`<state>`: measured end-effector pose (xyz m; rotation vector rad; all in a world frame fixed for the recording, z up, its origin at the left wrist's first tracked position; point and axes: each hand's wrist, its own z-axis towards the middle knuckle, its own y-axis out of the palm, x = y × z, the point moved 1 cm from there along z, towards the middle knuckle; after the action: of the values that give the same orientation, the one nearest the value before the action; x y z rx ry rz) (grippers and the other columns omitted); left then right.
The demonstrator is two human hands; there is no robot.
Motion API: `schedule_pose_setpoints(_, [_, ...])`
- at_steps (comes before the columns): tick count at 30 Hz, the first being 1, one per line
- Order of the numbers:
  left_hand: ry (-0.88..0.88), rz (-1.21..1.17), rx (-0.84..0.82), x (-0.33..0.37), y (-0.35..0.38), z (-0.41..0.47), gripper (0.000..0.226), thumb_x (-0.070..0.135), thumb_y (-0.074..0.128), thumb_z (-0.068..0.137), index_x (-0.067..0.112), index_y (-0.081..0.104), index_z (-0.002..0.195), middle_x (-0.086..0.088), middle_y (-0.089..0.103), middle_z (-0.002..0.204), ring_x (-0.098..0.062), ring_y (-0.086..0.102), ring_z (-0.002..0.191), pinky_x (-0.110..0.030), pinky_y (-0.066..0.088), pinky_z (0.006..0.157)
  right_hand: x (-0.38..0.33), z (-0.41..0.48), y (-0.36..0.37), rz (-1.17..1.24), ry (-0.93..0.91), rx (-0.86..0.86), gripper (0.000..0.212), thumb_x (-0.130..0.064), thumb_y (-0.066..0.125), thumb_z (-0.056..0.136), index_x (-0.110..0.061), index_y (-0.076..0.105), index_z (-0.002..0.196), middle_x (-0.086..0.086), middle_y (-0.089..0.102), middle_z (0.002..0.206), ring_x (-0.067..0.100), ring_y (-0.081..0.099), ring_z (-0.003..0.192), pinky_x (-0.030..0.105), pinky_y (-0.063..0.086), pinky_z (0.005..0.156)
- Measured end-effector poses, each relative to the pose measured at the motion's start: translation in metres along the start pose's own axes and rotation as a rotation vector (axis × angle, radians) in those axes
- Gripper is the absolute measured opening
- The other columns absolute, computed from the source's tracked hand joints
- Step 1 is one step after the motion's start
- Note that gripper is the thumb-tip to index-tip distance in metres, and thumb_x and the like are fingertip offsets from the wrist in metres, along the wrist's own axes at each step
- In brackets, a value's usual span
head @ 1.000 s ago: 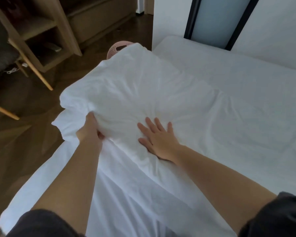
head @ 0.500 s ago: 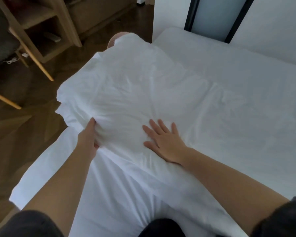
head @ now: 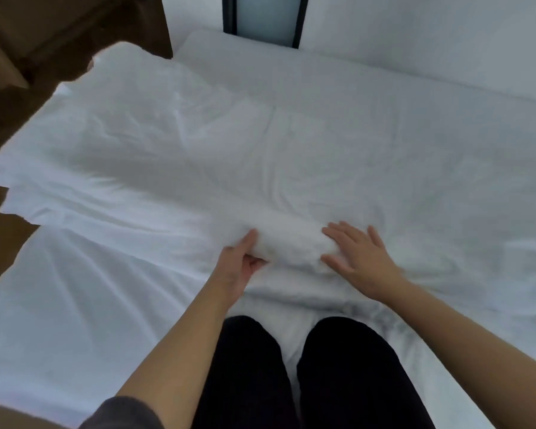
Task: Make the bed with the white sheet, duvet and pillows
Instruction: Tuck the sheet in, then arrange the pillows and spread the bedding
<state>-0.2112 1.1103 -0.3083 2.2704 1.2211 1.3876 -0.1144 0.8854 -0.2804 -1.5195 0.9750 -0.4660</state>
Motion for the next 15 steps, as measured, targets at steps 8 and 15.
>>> schedule_pose_setpoints(8, [0.061,-0.182,0.089,-0.027,0.053,-0.01,0.016,0.013,0.068,0.085,0.011,0.069,0.101,-0.007,0.074,0.1,-0.019,0.071,0.088,-0.03,0.057,0.064,0.069,-0.124,0.016,0.193,0.528,0.494,0.03,-0.028,0.067,0.084,-0.016,0.06,0.111,0.005,0.059,0.112,0.024,0.056,0.102,0.042,0.043,0.088])
schedule_pose_setpoints(15, [0.099,-0.195,-0.058,-0.056,0.06,-0.022,0.019,0.002,0.06,0.084,0.018,0.067,0.075,0.002,0.07,0.083,-0.014,0.068,0.085,-0.033,0.054,0.082,0.092,-0.118,0.023,2.035,1.007,0.767,0.022,-0.012,0.051,0.1,0.0,0.053,0.119,0.014,0.063,0.105,0.024,0.065,0.094,0.033,0.059,0.075])
